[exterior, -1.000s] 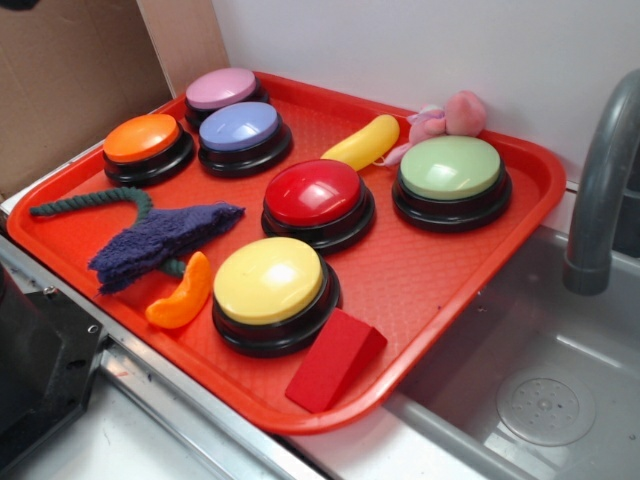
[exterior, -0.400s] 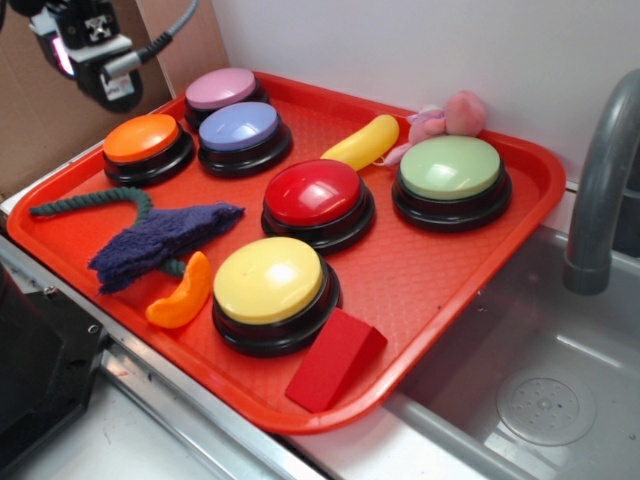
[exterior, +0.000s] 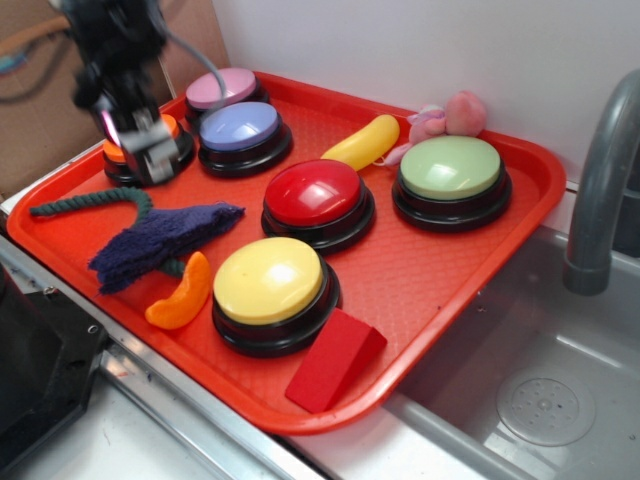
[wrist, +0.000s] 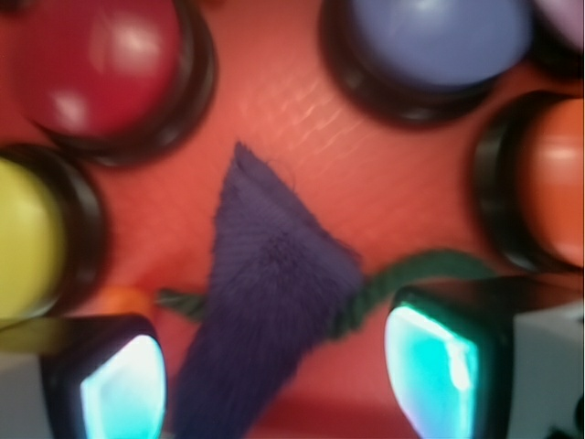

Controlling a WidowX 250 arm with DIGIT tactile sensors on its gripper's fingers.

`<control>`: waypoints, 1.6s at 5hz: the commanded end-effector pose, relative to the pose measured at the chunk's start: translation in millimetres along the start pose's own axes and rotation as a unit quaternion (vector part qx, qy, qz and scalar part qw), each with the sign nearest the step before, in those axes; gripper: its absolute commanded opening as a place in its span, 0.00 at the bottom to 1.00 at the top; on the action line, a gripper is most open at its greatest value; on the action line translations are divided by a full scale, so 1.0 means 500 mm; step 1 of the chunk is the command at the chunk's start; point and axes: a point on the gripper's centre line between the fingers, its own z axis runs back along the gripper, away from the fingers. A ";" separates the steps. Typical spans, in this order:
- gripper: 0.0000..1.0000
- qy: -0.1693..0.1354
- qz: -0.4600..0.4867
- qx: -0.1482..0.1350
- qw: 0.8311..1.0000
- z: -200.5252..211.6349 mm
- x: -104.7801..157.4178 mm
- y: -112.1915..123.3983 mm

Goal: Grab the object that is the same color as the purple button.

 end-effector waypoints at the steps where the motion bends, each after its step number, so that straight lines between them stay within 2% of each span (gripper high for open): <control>1: 1.00 -0.038 -0.007 0.002 0.999 -0.088 0.026 0.021; 3: 1.00 -0.038 -0.010 -0.021 0.999 -0.117 0.039 0.011; 4: 0.00 -0.034 0.002 -0.018 0.999 -0.123 0.039 0.008; 8: 0.00 -0.010 0.014 0.007 1.000 -0.115 0.042 0.009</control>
